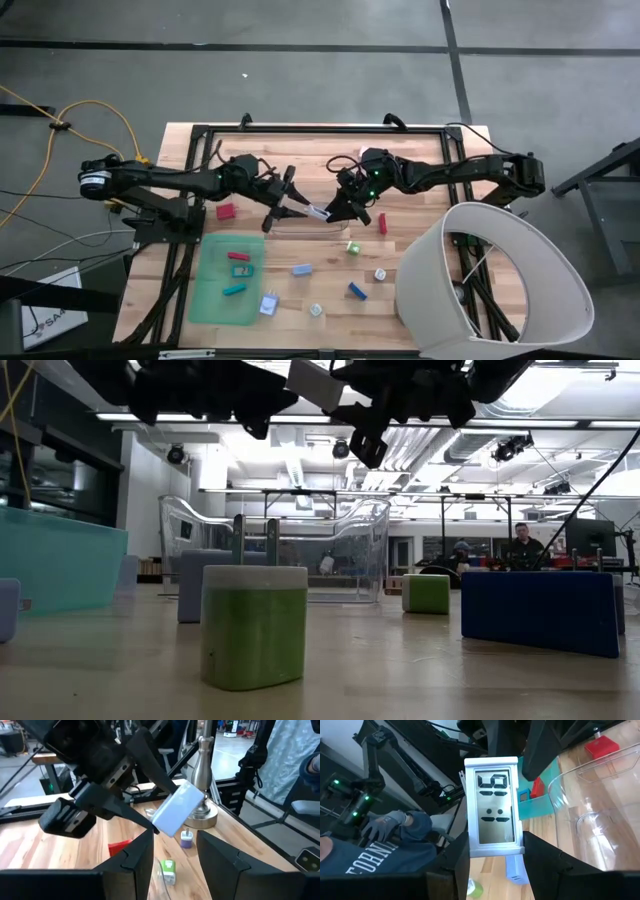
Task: Pick & Place Office items
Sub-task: Put the white digital clock into the green bin
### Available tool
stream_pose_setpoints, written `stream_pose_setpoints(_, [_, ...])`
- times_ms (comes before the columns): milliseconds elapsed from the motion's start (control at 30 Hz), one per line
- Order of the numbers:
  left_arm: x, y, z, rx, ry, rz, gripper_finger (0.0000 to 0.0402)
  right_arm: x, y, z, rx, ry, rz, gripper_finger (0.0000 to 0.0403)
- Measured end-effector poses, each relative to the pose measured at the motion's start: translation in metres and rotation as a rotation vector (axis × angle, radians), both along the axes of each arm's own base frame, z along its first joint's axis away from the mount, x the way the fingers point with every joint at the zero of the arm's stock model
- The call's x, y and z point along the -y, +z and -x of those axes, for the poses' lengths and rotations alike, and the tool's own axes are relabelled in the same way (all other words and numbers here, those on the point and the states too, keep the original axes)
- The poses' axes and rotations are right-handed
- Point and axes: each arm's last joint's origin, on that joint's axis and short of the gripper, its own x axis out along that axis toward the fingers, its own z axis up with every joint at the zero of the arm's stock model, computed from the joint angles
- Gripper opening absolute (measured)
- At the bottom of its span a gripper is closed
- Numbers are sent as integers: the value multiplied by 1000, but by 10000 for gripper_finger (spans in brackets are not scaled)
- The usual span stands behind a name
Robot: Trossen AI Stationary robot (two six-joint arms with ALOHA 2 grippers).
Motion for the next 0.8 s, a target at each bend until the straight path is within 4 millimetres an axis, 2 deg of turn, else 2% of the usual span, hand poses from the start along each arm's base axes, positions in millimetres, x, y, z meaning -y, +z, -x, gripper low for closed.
stream_pose_setpoints(400, [2, 3, -2, 65, -40, -50, 145, -1, 0, 0, -3, 2, -3, 142])
stream_pose_setpoints(800, [5, 4, -2, 106, -59, -154, 145, 1, -14, -13, 4, 29, -65, 142])
